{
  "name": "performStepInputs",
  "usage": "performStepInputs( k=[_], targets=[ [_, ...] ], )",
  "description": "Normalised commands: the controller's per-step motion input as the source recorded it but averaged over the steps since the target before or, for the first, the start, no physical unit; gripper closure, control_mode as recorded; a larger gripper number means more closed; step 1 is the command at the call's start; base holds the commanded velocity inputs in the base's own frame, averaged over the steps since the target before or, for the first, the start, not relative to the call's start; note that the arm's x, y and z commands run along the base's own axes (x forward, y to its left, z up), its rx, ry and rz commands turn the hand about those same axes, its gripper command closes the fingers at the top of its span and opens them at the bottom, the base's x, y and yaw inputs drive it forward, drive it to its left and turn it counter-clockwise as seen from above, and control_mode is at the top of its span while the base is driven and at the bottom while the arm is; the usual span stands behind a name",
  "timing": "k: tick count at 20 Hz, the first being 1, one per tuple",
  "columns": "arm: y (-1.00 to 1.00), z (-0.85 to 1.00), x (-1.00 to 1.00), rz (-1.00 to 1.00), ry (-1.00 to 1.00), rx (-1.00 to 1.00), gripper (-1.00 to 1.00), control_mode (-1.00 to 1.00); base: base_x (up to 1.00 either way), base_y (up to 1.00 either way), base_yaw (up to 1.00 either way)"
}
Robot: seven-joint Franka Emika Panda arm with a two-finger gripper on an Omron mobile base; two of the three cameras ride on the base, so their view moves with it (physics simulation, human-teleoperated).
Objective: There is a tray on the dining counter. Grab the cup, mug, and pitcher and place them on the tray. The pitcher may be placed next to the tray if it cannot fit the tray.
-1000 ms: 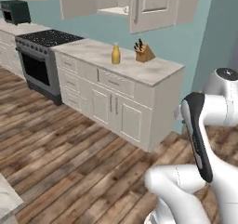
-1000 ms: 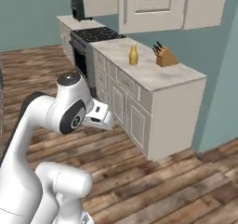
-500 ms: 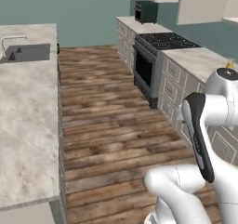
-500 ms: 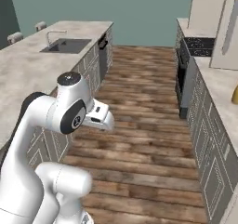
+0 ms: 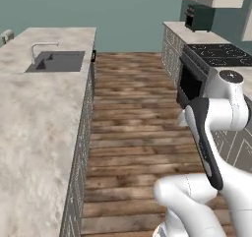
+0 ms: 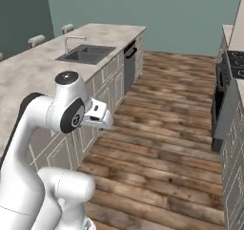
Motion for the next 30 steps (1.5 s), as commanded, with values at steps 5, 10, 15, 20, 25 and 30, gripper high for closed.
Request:
performStepInputs(
  k=[5, 10, 15, 20, 25, 30],
  targets=[
    [0.00, 0.00, 0.00, 0.00, 0.00, 0.00, -1.00, 1.00, 1.00, -0.53, 0.00],
    [0.00, 0.00, 0.00, 0.00, 0.00, 0.00, -1.00, 1.00, 1.00, -0.31, -0.01],
    [0.00, 0.00, 0.00, 0.00, 0.00, 0.00, -1.00, 1.00, 0.97, -0.48, -0.24],
    [0.00, 0.00, 0.00, 0.00, 0.00, 0.00, -1.00, 1.00, 0.73, -0.48, -0.72],
    [0.00, 0.00, 0.00, 0.00, 0.00, 0.00, -1.00, 1.00, 0.59, -0.22, -0.84],
    [0.00, 0.00, 0.00, 0.00, 0.00, 0.00, -1.00, 1.00, 0.44, -0.30, -0.85]
  ],
)
